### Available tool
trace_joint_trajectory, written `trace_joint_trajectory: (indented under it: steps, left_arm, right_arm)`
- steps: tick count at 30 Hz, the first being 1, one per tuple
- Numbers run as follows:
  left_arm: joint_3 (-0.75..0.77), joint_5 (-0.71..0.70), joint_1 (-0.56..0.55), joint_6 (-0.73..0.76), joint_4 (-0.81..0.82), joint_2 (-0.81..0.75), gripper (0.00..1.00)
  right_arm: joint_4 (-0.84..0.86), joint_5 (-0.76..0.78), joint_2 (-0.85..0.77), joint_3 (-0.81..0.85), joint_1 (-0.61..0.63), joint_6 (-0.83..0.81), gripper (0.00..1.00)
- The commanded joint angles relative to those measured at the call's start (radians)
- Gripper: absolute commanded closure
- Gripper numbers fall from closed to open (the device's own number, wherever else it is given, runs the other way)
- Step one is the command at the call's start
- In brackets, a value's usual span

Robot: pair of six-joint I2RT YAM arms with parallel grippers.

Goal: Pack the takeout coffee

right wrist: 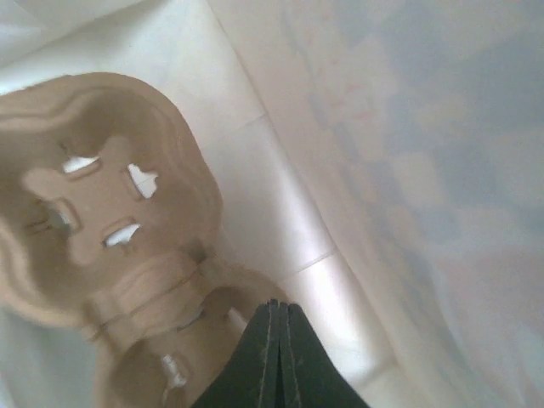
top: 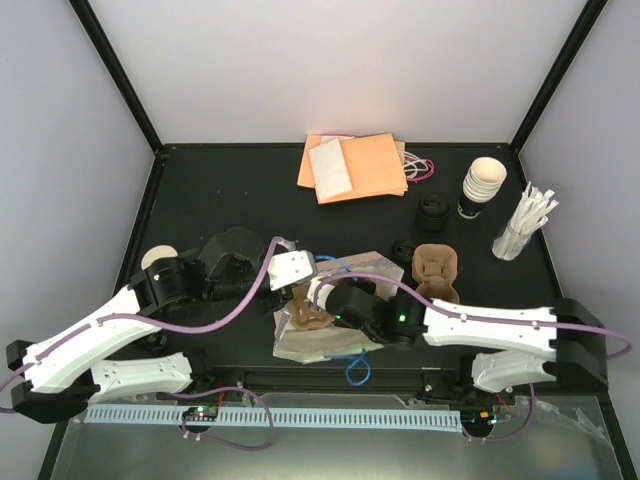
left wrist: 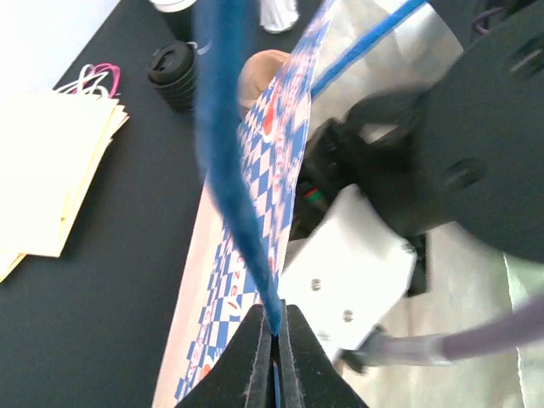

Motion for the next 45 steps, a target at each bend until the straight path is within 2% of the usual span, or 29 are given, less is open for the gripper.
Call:
trace_joint_trajectory:
  steps: [1,5,9,13,16,19,23,27,32,38,41,44,45]
  left_arm:
    - [0.047,-0.109,-0.002,-0.052,-0.006,0.027,0.99]
    - [0.065,-0.135,0.026,-0.071,-0.022,0.056,0.98]
    - [0.091,-0.099,0.125,-0.11,-0.052,0.096,0.98]
    - [0.122,-0.058,0.235,-0.141,-0.091,0.131,0.98]
    - [0.144,-0.032,0.32,-0.16,-0.108,0.141,0.98]
    - [0.18,0.022,0.429,-0.195,-0.127,0.153,0.98]
    - [0.21,0.065,0.586,-0.24,-0.139,0.167,0.98]
    - [0.205,0.096,0.737,-0.282,-0.117,0.171,0.99]
    - [0.177,0.132,0.892,-0.333,-0.068,0.2,0.98]
    - [0.172,0.221,1.044,-0.406,-0.004,0.244,0.97]
    - [0.159,0.232,1.055,-0.414,0.024,0.24,0.83]
    - [0.157,0.204,1.056,-0.417,0.014,0.223,0.48]
    - [0.162,0.173,1.056,-0.422,0.002,0.211,0.3]
  right_arm:
    - [0.004,-0.102,-0.113,0.002,0.013,-0.057,0.99]
    - [-0.009,-0.153,-0.21,0.034,0.014,-0.072,0.98]
    - [-0.045,-0.147,-0.244,0.12,0.004,-0.034,0.96]
    - [-0.119,-0.174,-0.249,0.242,-0.054,0.021,0.96]
    - [-0.129,-0.241,-0.28,0.312,-0.146,0.079,0.94]
    - [-0.132,-0.285,-0.304,0.356,-0.275,0.16,0.83]
    - [-0.139,-0.275,-0.321,0.377,-0.38,0.249,0.58]
    - [-0.169,-0.262,-0.318,0.384,-0.477,0.383,0.42]
    - [-0.263,-0.322,-0.267,0.423,-0.6,0.498,0.29]
    - [-0.276,-0.337,-0.219,0.41,-0.701,0.555,0.13]
    - [-0.341,-0.388,-0.142,0.45,-0.795,0.605,0.1]
    - [-0.453,-0.434,-0.041,0.539,-0.865,0.659,0.12]
    - [-0.486,-0.427,-0.006,0.574,-0.876,0.669,0.12]
